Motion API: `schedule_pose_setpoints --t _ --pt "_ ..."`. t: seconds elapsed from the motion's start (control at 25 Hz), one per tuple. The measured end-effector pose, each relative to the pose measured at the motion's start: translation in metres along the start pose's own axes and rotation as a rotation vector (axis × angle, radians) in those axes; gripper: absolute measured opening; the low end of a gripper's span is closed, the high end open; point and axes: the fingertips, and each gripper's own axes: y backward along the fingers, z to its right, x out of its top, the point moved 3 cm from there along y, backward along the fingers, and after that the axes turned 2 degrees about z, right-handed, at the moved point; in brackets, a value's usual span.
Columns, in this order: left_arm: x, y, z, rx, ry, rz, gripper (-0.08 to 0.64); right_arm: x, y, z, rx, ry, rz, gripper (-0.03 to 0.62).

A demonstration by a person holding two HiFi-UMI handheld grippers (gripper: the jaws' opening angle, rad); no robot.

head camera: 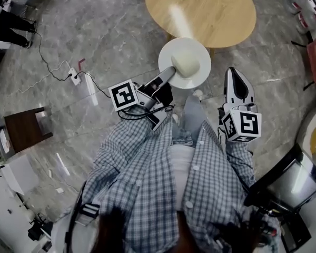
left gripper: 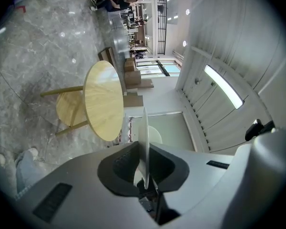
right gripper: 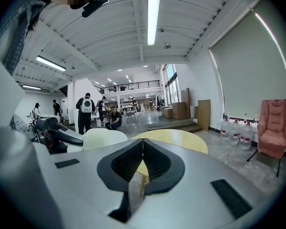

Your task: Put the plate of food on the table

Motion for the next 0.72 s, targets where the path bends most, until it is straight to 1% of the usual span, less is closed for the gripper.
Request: schedule_pose_setpoints --t 0.16,0.36,0.56,0.72 --pt "0.008 -0.012 -0.003 0.006 0.01 0.04 0.026 0.002 -0.015 0.018 0.017 0.002 0.001 0.008" --pt "0.013 -0.039 -0.011 0.009 -0.006 0.071 0.026 -0.004 -0.033 0.05 0.026 -0.008 0.01 0.008" --pt "0.03 -0.069 0.008 -0.002 -0.006 0.098 0.026 0.02 -0.056 0.072 0.042 0.002 0.004 0.008" --pt "0.033 -0.085 0.012 -0.006 -0.01 0.111 0.026 0.026 -0.068 0.087 0.056 0.002 0.003 0.008"
